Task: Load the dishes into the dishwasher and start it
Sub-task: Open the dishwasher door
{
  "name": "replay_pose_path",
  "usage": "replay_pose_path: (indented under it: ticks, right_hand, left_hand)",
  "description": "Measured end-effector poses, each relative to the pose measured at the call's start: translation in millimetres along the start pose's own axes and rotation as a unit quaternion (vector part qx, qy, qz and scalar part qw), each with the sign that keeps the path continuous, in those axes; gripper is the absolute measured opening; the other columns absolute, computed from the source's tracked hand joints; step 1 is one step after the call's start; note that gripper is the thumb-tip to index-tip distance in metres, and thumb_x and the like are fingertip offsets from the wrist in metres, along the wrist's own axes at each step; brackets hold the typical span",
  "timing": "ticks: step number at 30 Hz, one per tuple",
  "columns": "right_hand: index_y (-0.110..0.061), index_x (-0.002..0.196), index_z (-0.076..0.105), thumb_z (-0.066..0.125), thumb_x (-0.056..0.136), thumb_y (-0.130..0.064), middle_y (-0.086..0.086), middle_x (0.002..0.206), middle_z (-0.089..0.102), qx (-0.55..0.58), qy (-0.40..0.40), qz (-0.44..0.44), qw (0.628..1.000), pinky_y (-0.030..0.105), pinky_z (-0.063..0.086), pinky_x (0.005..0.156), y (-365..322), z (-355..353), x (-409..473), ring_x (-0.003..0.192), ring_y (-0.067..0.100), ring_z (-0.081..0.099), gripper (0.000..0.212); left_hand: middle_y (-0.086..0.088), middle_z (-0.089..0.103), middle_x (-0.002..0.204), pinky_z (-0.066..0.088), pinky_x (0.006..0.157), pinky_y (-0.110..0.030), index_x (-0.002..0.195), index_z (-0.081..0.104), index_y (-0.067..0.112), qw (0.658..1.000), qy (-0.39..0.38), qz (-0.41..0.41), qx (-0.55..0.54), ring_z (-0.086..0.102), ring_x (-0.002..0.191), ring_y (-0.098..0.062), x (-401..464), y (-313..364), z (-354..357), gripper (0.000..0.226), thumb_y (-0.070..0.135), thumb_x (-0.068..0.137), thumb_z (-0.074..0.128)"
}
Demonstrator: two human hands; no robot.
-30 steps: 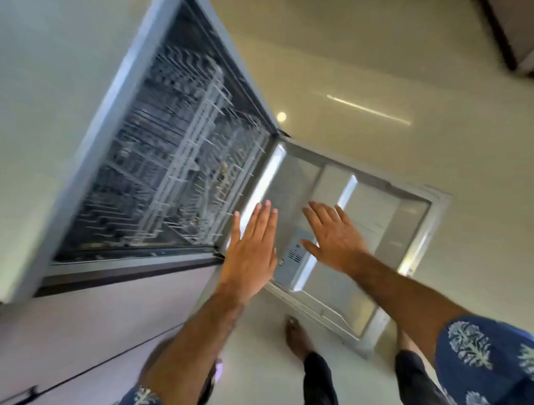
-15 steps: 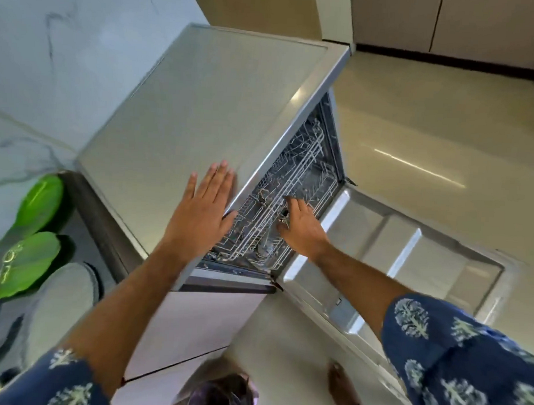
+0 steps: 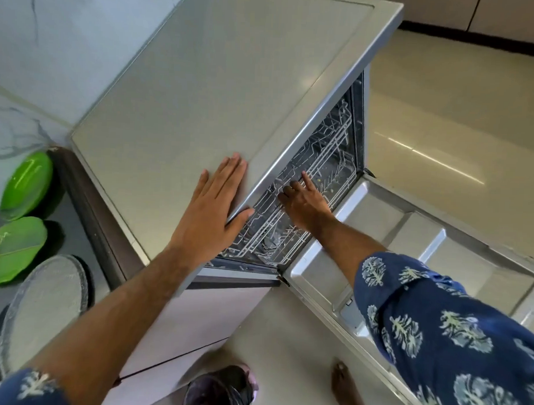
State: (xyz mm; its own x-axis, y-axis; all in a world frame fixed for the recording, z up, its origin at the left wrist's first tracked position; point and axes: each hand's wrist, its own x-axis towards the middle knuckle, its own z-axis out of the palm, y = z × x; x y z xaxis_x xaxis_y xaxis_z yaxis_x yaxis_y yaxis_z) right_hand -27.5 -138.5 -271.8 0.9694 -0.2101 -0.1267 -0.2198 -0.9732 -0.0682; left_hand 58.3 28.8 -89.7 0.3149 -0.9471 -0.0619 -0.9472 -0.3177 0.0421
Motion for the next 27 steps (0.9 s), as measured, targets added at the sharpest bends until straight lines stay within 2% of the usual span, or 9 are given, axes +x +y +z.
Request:
replay_pose_path:
  ticks: [3, 6, 9, 13, 17, 20, 24, 27]
  right_hand:
    - [-0.031, 0.145, 0.043, 0.073, 0.086, -0.04, -0.002, 0.148, 0.049, -0.012, -0.004, -0.005, 1.0, 0.061, 0.01, 0.12, 2, 1, -13, 0.142, 0.027, 0.037, 0.067]
    - [-0.031, 0.141, 0.048, 0.065, 0.091, -0.043, -0.002, 0.141, 0.055, -0.012, -0.02, -0.01, 1.0, 0.056, 0.012, 0.121, 11, 5, -49, 0.141, 0.028, 0.039, 0.054]
    - [-0.031, 0.135, 0.055, 0.06, 0.094, -0.046, -0.003, 0.131, 0.063, -0.017, -0.027, -0.019, 0.999, 0.054, 0.022, 0.119, 25, 7, -100, 0.131, 0.027, 0.049, 0.044]
    - [-0.028, 0.123, 0.065, 0.072, 0.086, -0.044, 0.001, 0.114, 0.07, -0.024, -0.048, -0.036, 0.998, 0.056, 0.037, 0.111, 40, 12, -166, 0.115, 0.027, 0.061, 0.04]
    - [-0.025, 0.139, 0.051, 0.055, 0.099, -0.04, 0.006, 0.136, 0.059, -0.025, -0.087, -0.026, 0.996, 0.055, 0.02, 0.119, 48, 8, -218, 0.134, 0.03, 0.046, 0.043]
    - [-0.025, 0.142, 0.046, 0.05, 0.101, -0.039, 0.006, 0.141, 0.054, -0.014, -0.131, -0.007, 0.991, 0.052, 0.013, 0.122, 51, -3, -249, 0.139, 0.03, 0.039, 0.044]
    - [-0.024, 0.145, 0.043, 0.048, 0.102, -0.037, 0.008, 0.145, 0.051, -0.021, -0.16, -0.004, 0.987, 0.053, 0.012, 0.121, 58, -6, -288, 0.14, 0.031, 0.038, 0.046]
    - [-0.025, 0.141, 0.049, 0.053, 0.1, -0.035, 0.009, 0.141, 0.054, -0.02, -0.15, -0.008, 0.988, 0.055, 0.016, 0.119, 64, 1, -312, 0.137, 0.032, 0.044, 0.043]
  left_hand:
    - [0.0, 0.002, 0.169, 0.007, 0.127, -0.048, 0.161, 0.006, 0.016, 1.0, 0.003, 0.0, -0.004, -0.002, 0.155, -0.013, -1, 2, -2, 0.082, 0.043, 0.099, 0.051]
    - [-0.002, 0.004, 0.169, 0.006, 0.127, -0.047, 0.161, 0.007, 0.015, 1.0, 0.003, 0.0, -0.013, 0.0, 0.156, -0.015, -1, 5, -3, 0.083, 0.043, 0.097, 0.053]
    - [-0.006, 0.004, 0.168, 0.006, 0.127, -0.046, 0.16, 0.006, 0.013, 1.0, 0.002, 0.01, -0.009, 0.001, 0.156, -0.018, -3, 7, -1, 0.083, 0.04, 0.098, 0.053]
    - [-0.009, -0.001, 0.167, 0.004, 0.126, -0.045, 0.159, -0.001, 0.013, 1.0, -0.015, 0.018, 0.019, -0.001, 0.155, -0.021, -5, 8, -1, 0.082, 0.036, 0.1, 0.051]
    - [-0.009, -0.006, 0.167, 0.001, 0.125, -0.047, 0.159, -0.005, 0.012, 0.999, -0.027, -0.019, 0.044, -0.004, 0.154, -0.023, -7, 23, -2, 0.085, 0.031, 0.1, 0.053]
    - [-0.01, -0.003, 0.168, 0.002, 0.125, -0.05, 0.159, -0.005, 0.013, 0.997, -0.002, -0.062, 0.051, -0.003, 0.154, -0.024, -10, 41, -1, 0.092, 0.016, 0.095, 0.061]
    - [-0.01, -0.006, 0.168, 0.004, 0.125, -0.05, 0.159, -0.009, 0.013, 0.994, -0.004, -0.101, 0.039, -0.006, 0.155, -0.025, -17, 55, -1, 0.105, -0.007, 0.084, 0.062]
    - [-0.011, -0.01, 0.168, 0.004, 0.125, -0.052, 0.158, -0.012, 0.014, 0.992, -0.014, -0.117, 0.034, -0.008, 0.154, -0.027, -21, 60, 2, 0.114, -0.009, 0.078, 0.066]
